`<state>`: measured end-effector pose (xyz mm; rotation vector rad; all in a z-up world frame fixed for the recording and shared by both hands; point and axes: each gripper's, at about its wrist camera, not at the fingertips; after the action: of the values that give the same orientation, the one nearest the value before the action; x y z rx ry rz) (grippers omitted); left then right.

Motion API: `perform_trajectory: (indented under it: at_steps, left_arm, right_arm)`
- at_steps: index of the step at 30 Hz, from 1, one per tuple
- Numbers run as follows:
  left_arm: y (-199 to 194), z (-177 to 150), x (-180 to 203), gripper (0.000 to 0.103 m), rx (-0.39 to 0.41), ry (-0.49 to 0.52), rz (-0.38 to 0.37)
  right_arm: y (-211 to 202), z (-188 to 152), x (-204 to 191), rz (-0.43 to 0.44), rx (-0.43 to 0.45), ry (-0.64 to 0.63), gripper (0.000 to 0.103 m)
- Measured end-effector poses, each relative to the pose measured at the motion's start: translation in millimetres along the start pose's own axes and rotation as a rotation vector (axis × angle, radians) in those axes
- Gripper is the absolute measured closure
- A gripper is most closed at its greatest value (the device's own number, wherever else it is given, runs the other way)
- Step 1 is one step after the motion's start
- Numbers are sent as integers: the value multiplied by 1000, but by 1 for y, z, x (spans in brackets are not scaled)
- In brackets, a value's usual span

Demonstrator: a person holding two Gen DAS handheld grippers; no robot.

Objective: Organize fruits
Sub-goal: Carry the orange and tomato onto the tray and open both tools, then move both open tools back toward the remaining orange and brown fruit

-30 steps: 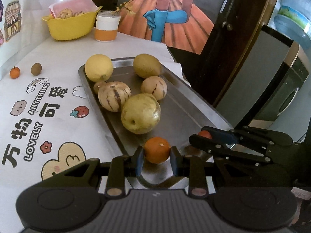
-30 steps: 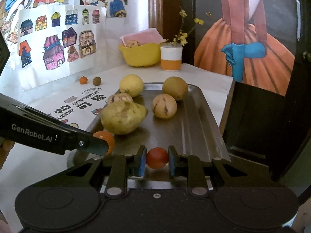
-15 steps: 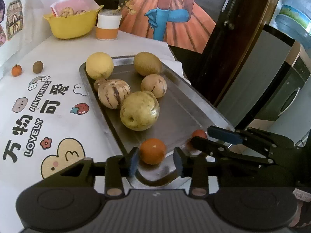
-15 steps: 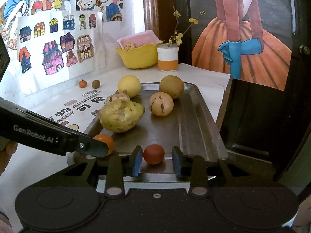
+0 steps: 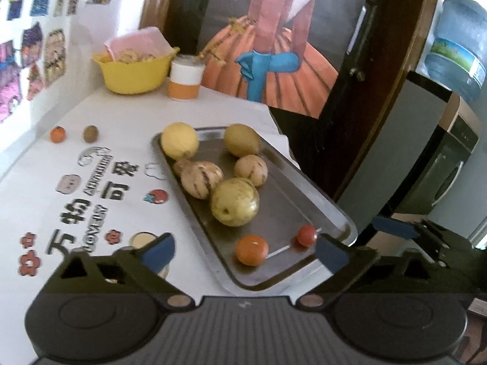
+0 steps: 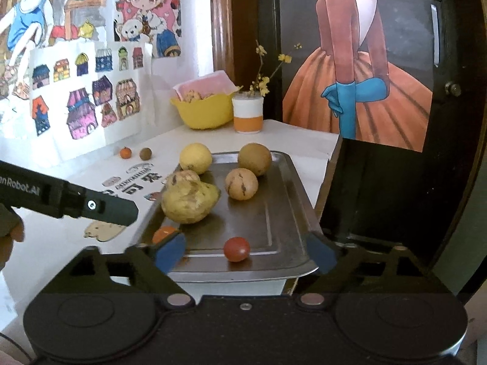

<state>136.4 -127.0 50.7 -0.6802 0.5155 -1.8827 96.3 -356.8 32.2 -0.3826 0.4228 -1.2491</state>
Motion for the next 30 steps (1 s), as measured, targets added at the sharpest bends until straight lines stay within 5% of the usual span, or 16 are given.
perform_trajectory:
  at_steps: [14,22,30]
  left_arm:
    - [-52,-14,-61,1,-10,-47,101]
    - [-74,-38,-120,1,-94,-96,216]
    - [-96,-18,-153,1,-53,-44,351]
  right_arm:
    - [-41,-9,-71,54,-129,-124,1]
    - [-38,-20,-146,228,-233,-218,1]
    - [-16,37,-188,328,-228,-153,1]
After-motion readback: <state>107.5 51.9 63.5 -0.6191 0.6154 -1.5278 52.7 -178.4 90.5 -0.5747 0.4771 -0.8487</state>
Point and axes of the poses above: each gripper's, at about its wrist camera, not at the fingertips, and y roughly the way its jaws point, x to its right, z to its top, and after that the axes turned 2 degrees about y, right-handed
